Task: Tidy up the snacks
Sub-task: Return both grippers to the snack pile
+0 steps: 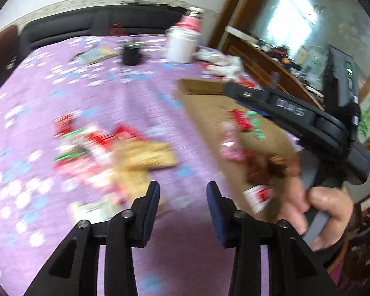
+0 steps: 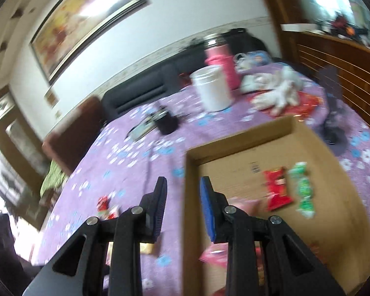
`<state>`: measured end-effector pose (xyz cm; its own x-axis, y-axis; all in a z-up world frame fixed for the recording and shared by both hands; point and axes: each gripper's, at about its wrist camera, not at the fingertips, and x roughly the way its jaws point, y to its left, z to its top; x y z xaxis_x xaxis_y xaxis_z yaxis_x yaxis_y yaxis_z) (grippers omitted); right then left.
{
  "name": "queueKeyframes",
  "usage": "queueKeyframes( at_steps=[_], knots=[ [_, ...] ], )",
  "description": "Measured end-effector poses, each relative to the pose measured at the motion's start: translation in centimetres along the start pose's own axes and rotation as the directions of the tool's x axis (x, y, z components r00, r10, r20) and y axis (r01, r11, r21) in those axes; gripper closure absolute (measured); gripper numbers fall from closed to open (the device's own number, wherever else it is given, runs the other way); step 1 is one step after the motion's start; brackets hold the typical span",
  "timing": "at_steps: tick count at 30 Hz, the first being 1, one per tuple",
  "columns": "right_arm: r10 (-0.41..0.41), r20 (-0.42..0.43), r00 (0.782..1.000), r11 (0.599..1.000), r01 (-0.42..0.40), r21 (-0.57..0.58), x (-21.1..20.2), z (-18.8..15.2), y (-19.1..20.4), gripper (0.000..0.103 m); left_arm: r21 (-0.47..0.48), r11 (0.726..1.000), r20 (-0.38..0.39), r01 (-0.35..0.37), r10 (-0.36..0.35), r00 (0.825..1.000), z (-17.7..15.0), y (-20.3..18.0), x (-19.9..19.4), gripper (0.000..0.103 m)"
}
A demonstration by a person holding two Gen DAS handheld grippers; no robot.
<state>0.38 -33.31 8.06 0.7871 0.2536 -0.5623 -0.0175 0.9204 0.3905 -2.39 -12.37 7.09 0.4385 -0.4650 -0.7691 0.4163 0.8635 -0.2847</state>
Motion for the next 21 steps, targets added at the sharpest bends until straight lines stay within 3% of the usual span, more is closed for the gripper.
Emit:
queueKeyframes(
  at_steps=[4,7,9,13,16,18,21],
  knots=[
    [0.054,-0.071,0.996,0.998,-0.056,-0.033,1.4,-1.2,2.0,0.077,-0.067,0.995,0.009,-0.068,0.068,0.998,-0.8,4.9,-0.9,0.055],
    [0.062,-0.095,0.994,0.997,-0.066,-0.043,2.0,-1.7,2.4,0.077,-0.078,0.994,-0.019,-0.074,0.073,0.997,-0.6,7.1,0.0,0.055],
    [0.06,-0.098,0.993,0.997,-0.064,-0.043,2.1,-1.8,2.3,0.077,-0.054,0.994,-0.062,-0.094,0.09,0.994,-0.2,7.9,1.2,0.055],
    [0.052,-0.096,0.994,0.998,-0.054,-0.019,2.0,-1.6,1.7,0.077,-0.001,0.999,-0.102,-0.055,0.054,0.993,0.3,8.1,2.9,0.055],
    [0.055,-0.078,0.995,0.998,-0.056,-0.016,1.5,-1.3,1.5,0.074,0.043,0.999,-0.113,-0.019,0.024,0.993,0.0,7.4,3.6,0.04],
    [0.057,-0.079,0.995,0.998,-0.059,-0.018,1.5,-1.3,1.5,0.073,0.103,0.995,-0.129,-0.002,0.016,0.992,-0.6,6.1,3.5,0.038],
    [0.07,-0.092,0.993,0.997,-0.072,-0.02,1.7,-1.4,1.7,0.073,0.226,0.973,-0.135,-0.055,0.087,0.987,-2.2,4.4,3.2,0.037]
  ],
)
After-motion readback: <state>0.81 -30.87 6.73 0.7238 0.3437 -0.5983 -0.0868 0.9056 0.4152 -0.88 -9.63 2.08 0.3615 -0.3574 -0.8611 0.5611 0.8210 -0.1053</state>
